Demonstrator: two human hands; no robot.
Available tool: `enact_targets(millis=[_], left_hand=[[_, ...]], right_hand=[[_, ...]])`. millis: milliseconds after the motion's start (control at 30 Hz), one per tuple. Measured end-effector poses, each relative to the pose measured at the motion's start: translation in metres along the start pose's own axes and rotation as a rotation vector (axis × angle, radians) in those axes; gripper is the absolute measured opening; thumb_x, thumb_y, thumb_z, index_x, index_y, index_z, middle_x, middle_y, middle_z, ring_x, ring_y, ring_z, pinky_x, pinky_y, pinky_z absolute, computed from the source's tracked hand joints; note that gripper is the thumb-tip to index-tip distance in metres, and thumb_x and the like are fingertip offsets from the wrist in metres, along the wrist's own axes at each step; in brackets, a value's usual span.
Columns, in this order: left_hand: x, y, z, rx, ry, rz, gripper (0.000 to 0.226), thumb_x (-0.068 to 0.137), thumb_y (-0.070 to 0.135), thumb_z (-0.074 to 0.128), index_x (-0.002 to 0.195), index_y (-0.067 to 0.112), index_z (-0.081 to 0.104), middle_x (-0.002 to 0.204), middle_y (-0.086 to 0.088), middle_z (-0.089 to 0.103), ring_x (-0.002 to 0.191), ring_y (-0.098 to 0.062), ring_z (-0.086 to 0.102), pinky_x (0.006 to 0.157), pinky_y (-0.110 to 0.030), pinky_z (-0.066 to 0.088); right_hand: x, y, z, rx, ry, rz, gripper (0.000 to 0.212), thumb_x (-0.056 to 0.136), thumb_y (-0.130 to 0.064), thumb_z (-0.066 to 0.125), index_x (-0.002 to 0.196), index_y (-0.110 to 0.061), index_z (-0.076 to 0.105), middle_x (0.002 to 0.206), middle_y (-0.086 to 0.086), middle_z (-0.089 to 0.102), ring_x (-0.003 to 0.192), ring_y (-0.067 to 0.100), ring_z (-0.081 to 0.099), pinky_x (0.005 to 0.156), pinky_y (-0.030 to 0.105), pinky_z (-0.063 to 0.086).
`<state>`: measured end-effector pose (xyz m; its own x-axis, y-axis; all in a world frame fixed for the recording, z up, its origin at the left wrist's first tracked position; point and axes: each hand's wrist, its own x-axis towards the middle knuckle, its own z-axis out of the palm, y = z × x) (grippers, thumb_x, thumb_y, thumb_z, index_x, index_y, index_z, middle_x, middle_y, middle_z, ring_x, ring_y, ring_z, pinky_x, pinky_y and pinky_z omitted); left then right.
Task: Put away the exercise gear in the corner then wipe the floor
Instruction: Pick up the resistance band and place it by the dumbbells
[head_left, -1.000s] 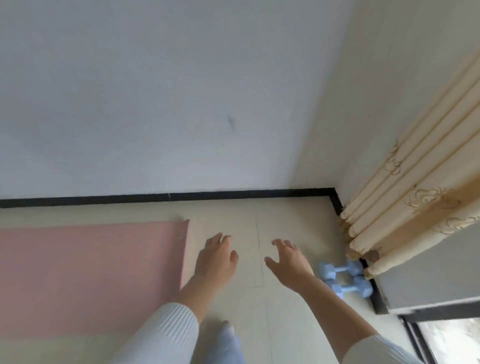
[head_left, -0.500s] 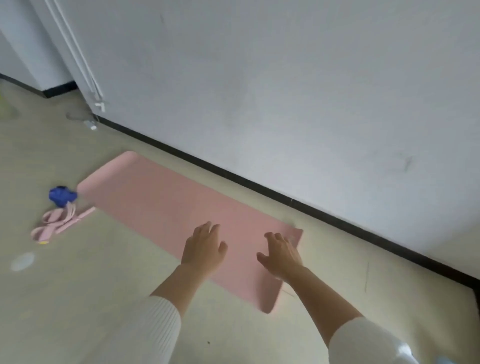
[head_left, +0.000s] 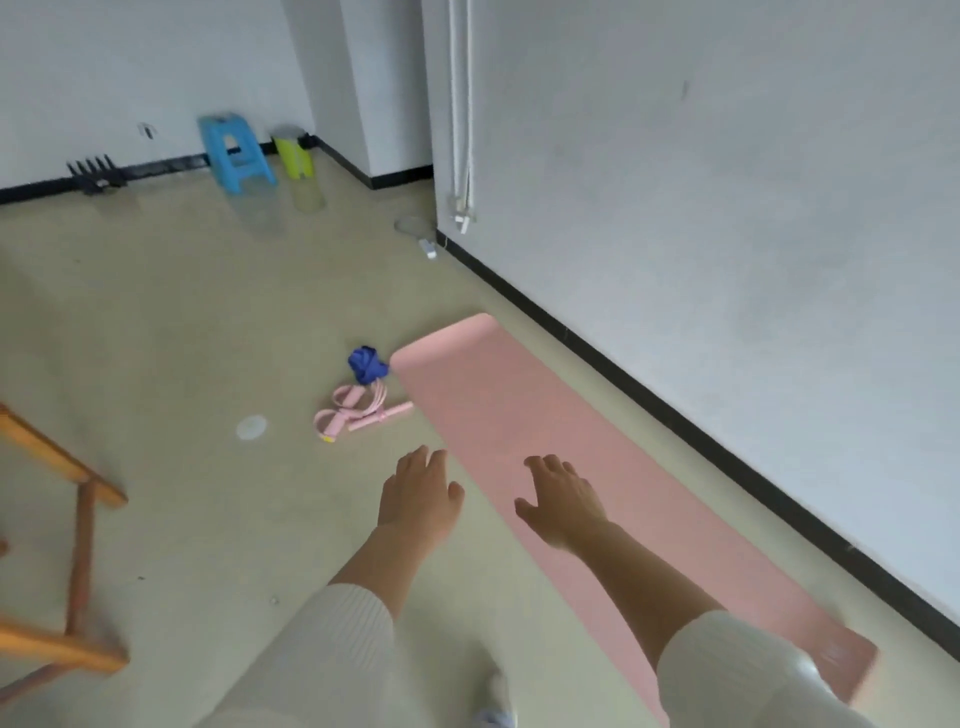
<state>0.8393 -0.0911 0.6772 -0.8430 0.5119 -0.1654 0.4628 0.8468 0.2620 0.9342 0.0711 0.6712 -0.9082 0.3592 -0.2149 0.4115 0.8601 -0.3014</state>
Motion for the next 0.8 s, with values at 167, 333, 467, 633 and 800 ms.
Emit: enact_targets(millis=[167, 333, 467, 633, 800], left_hand=[[0.098, -0.072, -0.019, 0.036, 0.025, -0.057, 0.048, 0.096, 0.032, 0.040, 0.141, 0.016, 0.036, 0.148, -0.007, 0.034, 0.134, -0.025, 0.032, 0.101, -0.038, 0.037], [0.201, -0.140, -0.040, 0.007, -0.027, -0.145, 0.048, 0.096, 0.033, 0.039, 0.140, 0.015, 0.036, 0.146, -0.006, 0.037, 0.130, -0.026, 0.036, 0.099, -0.037, 0.039], [0.272, -0.187, -0.066, -0.031, -0.001, -0.192, 0.047, 0.095, 0.034, 0.041, 0.138, 0.017, 0.039, 0.143, -0.003, 0.039, 0.125, -0.025, 0.040, 0.095, -0.037, 0.042], [0.360, -0.248, -0.084, -0.096, 0.006, -0.242, 0.047, 0.094, 0.032, 0.045, 0.139, 0.020, 0.038, 0.141, -0.002, 0.041, 0.131, -0.023, 0.034, 0.098, -0.036, 0.043], [0.465, -0.325, -0.080, -0.094, -0.041, -0.242, 0.040, 0.094, 0.031, 0.045, 0.132, 0.020, 0.045, 0.131, -0.002, 0.047, 0.120, -0.022, 0.043, 0.091, -0.033, 0.044]], right_hand=[[0.127, -0.057, 0.007, -0.040, -0.055, -0.072, 0.055, 0.092, -0.039, 0.050, 0.140, -0.016, 0.035, 0.136, 0.004, 0.045, 0.122, 0.026, 0.044, 0.098, 0.040, 0.041], [0.257, -0.106, 0.008, -0.047, -0.140, -0.079, 0.054, 0.091, -0.037, 0.050, 0.138, -0.016, 0.036, 0.135, 0.004, 0.045, 0.122, 0.025, 0.043, 0.099, 0.040, 0.041], [0.344, -0.152, -0.004, -0.047, -0.165, -0.106, 0.053, 0.091, -0.036, 0.050, 0.138, -0.015, 0.037, 0.133, 0.004, 0.045, 0.122, 0.026, 0.043, 0.098, 0.040, 0.040], [0.444, -0.207, -0.002, -0.046, -0.208, -0.150, 0.055, 0.091, -0.037, 0.051, 0.139, -0.016, 0.035, 0.135, 0.004, 0.045, 0.123, 0.025, 0.042, 0.100, 0.040, 0.040], [0.553, -0.248, 0.033, -0.049, -0.291, -0.128, 0.053, 0.092, -0.037, 0.051, 0.138, -0.017, 0.036, 0.135, 0.003, 0.044, 0.124, 0.025, 0.041, 0.099, 0.038, 0.039]])
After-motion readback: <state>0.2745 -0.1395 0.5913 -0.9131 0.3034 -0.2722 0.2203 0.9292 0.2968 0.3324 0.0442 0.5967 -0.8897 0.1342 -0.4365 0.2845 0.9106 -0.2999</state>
